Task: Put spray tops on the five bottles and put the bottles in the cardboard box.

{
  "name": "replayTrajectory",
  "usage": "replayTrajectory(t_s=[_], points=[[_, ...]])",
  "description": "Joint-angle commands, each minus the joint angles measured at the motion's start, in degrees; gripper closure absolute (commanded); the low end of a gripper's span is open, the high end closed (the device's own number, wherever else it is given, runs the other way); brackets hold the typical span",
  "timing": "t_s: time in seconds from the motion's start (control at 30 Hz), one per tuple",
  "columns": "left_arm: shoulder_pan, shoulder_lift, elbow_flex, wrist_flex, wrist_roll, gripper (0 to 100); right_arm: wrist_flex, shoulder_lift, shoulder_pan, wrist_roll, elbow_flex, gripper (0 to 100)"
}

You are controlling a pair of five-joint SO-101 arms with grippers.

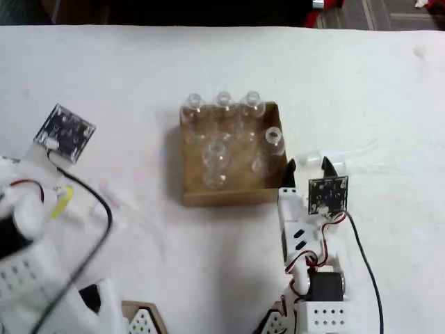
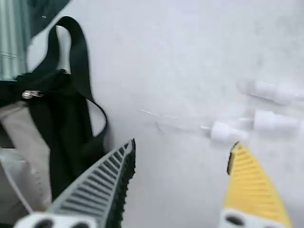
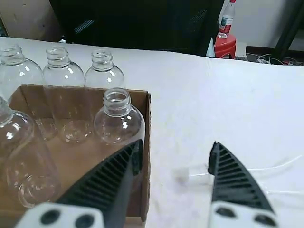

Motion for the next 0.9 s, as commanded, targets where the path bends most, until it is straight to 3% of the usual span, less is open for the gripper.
replayTrajectory(t_s=[0.0, 0.3, 0.5, 0.87], points=[[0.66, 12.44, -5.89, 5.01, 6.33, 71, -1.45, -0.31, -1.10, 1.14, 0.44, 79.7], [11.74, 40.92, -10.20, 4.92, 52.40, 71, -1.45, -0.31, -1.01, 1.14, 0.44, 79.7], [11.91, 52.00, -14.33, 4.75, 62.42, 71, -1.36, -0.31, -1.01, 1.14, 0.44, 79.7], [12.00, 55.16, -8.88, -7.21, 77.98, 71, -1.36, -0.31, -1.36, 1.23, 0.44, 79.7]])
